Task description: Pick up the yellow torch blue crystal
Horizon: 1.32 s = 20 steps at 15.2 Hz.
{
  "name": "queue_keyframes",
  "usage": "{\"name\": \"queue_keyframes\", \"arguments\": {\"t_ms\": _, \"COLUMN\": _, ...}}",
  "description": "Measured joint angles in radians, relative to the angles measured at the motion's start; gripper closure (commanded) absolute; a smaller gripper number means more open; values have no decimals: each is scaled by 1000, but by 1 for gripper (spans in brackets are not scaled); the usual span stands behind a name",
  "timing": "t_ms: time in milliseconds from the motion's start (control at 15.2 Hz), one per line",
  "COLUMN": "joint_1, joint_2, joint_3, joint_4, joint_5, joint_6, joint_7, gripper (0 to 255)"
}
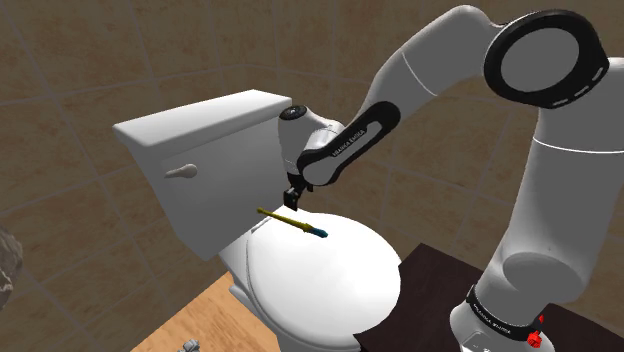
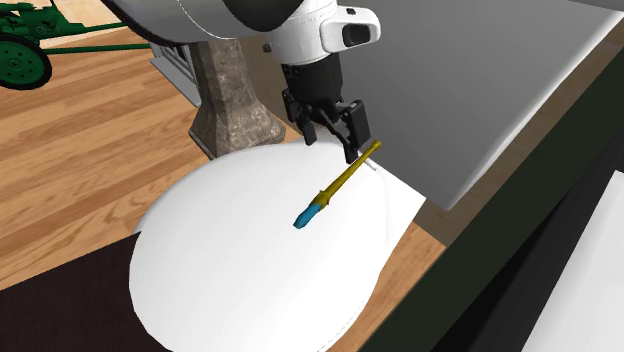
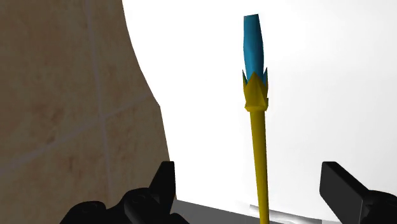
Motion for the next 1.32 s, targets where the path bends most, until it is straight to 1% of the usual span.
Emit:
{"name": "queue_keyframes", "arguments": {"t_ms": 198, "joint_1": 21, "joint_2": 118, "joint_3": -16, "joint_4": 95, "joint_5": -69, "joint_6": 14, "joint_7": 36, "gripper": 0}}
{"name": "queue_keyframes", "arguments": {"t_ms": 396, "joint_1": 55, "joint_2": 234, "joint_3": -36, "joint_4": 184, "joint_5": -133, "joint_6": 31, "joint_7": 78, "gripper": 0}}
{"name": "queue_keyframes", "arguments": {"t_ms": 528, "joint_1": 73, "joint_2": 292, "joint_3": -46, "joint_4": 231, "joint_5": -159, "joint_6": 37, "joint_7": 96, "gripper": 0}}
{"name": "queue_keyframes", "arguments": {"t_ms": 990, "joint_1": 92, "joint_2": 371, "joint_3": -71, "joint_4": 255, "joint_5": -200, "joint_6": 87, "joint_7": 138, "gripper": 0}}
{"name": "queue_keyframes", "arguments": {"t_ms": 1056, "joint_1": 93, "joint_2": 374, "joint_3": -72, "joint_4": 254, "joint_5": -202, "joint_6": 91, "joint_7": 140, "gripper": 255}}
{"name": "queue_keyframes", "arguments": {"t_ms": 1320, "joint_1": 93, "joint_2": 375, "joint_3": -73, "joint_4": 253, "joint_5": -204, "joint_6": 94, "joint_7": 142, "gripper": 255}}
